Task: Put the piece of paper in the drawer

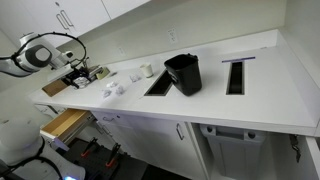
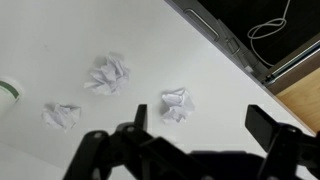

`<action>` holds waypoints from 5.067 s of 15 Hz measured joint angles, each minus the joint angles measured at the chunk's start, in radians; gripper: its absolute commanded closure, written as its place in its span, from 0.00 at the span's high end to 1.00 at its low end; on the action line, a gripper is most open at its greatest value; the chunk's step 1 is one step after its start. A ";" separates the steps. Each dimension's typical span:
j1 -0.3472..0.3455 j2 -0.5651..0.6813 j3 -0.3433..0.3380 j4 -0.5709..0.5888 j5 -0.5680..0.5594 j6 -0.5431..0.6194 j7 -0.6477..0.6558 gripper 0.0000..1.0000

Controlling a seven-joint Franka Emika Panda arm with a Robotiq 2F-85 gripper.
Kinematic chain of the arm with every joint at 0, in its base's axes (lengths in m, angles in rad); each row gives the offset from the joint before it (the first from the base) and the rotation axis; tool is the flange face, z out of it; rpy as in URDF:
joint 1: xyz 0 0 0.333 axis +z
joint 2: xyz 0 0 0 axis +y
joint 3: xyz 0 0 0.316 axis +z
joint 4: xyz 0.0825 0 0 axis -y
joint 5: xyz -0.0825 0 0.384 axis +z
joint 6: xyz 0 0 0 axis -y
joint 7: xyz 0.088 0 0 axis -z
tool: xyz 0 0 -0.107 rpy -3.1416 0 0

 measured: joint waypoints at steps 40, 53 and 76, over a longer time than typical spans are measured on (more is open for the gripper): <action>-0.040 0.491 0.285 0.305 -0.025 -0.049 -0.189 0.00; 0.266 0.394 0.388 0.333 0.081 -0.073 -0.507 0.00; 0.272 1.061 0.398 0.774 -0.324 0.169 -0.543 0.99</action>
